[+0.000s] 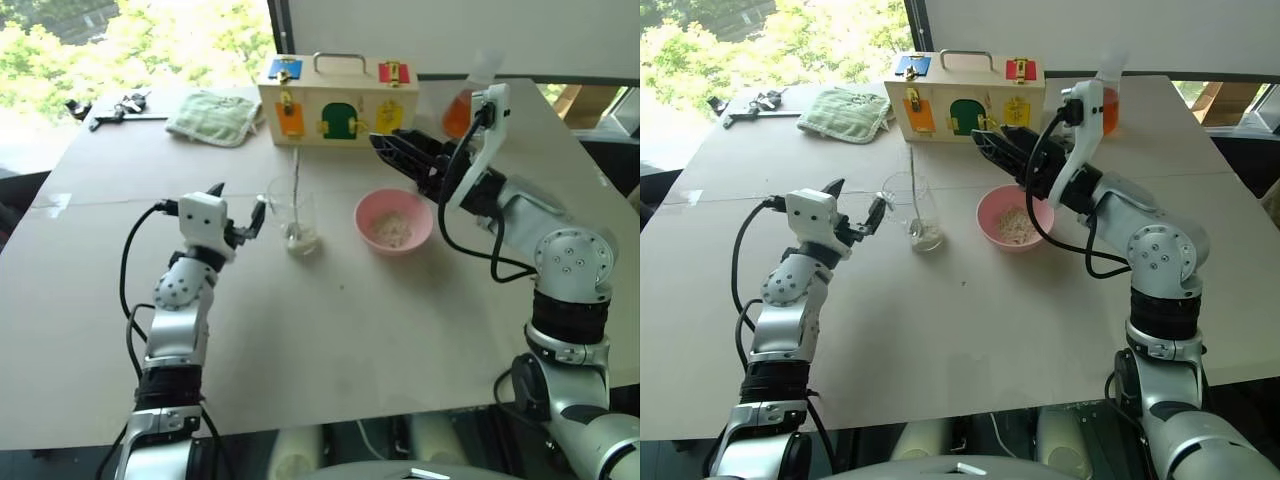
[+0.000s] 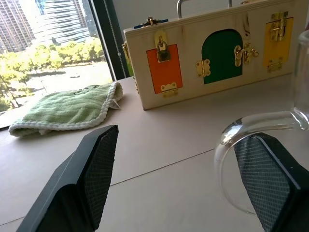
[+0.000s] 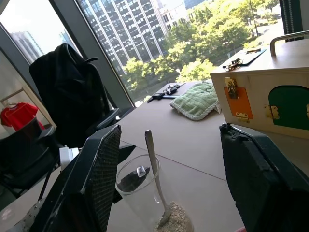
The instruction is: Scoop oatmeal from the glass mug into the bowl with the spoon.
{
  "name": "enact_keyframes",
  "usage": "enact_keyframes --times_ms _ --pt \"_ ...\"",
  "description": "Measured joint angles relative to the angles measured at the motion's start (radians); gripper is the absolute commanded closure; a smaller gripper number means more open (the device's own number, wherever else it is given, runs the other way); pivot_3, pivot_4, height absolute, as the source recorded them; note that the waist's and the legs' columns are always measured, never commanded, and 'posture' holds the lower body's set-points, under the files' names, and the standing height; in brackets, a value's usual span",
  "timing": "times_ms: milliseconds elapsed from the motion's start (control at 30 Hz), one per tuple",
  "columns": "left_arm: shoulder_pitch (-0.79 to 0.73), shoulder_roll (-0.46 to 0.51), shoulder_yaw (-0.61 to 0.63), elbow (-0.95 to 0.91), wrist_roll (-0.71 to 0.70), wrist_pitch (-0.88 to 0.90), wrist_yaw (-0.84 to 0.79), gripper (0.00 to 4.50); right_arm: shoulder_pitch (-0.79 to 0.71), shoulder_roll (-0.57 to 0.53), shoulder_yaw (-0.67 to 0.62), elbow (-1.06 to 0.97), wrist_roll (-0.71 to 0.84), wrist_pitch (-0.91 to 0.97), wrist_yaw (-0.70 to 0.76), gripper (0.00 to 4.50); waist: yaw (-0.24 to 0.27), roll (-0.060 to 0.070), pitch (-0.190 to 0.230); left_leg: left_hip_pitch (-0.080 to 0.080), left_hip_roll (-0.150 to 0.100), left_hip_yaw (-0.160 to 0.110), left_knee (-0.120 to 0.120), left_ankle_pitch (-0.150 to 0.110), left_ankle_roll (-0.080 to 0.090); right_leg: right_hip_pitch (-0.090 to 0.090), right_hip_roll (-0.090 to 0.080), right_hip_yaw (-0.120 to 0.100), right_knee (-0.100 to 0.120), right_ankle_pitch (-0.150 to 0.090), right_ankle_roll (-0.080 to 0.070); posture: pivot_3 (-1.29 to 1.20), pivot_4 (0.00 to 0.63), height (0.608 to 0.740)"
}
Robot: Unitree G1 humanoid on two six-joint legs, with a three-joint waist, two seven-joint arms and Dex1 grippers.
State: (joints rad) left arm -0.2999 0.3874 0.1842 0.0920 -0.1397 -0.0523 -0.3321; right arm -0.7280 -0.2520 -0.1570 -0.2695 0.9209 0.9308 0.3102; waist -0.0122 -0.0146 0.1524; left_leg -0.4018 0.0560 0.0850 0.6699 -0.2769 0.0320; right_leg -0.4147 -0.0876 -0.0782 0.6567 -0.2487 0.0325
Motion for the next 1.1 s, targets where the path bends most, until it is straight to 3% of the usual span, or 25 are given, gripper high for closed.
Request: enact_keyframes --times_ms 300,633,800,900,1100 --pt "0.008 0.0 -0.002 -0.002 -0.001 0.001 -0.016 0.64 0.006 -0.002 0.0 -0.003 0.003 -0.003 -0.01 1.2 0.0 0.0 0.0 0.0 0.0 0.0 0.0 0.0 0.0 0.0 0.0 0.0 0.0 0.0 0.0 0.0 0.15 0.74" --pt "0.166 -0.001 0.003 -0.155 -0.058 0.068 -0.052 0.64 0.135 -0.089 0.005 -0.09 0.056 0.017 0.074 1.2 0.001 0.0 0.0 0.0 0.001 -0.001 0.0 0.0 0.001 0.0 0.0 0.0 0.0 0.0 0.0 0.0 0.15 0.74" --pt "0.279 0.001 0.007 -0.32 -0.123 0.144 -0.07 0.64 0.318 -0.176 0.03 -0.172 0.029 -0.035 0.187 1.2 0.002 0.0 0.0 0.0 0.001 -0.002 0.0 -0.001 0.001 0.001 -0.001 0.0 -0.001 0.0 0.0 0.0 0.15 0.74" --pt "0.466 0.053 0.003 -0.47 -0.14 0.213 -0.112 0.64 0.599 -0.281 0.051 -0.23 -0.071 -0.153 0.325 1.2 0.002 -0.001 0.0 0.001 0.001 -0.002 -0.002 -0.002 0.003 0.002 -0.001 0.0 -0.005 0.0 0.0 0.0 0.15 0.74" --pt "0.717 0.064 -0.004 -0.569 -0.132 0.248 -0.154 0.64 0.873 -0.333 0.112 -0.195 -0.299 -0.435 0.488 1.2 -0.001 -0.001 0.001 0.005 0.001 -0.002 0.0 -0.003 0.004 0.003 0.001 0.002 -0.001 -0.003 0.004 0.0 0.15 0.74"
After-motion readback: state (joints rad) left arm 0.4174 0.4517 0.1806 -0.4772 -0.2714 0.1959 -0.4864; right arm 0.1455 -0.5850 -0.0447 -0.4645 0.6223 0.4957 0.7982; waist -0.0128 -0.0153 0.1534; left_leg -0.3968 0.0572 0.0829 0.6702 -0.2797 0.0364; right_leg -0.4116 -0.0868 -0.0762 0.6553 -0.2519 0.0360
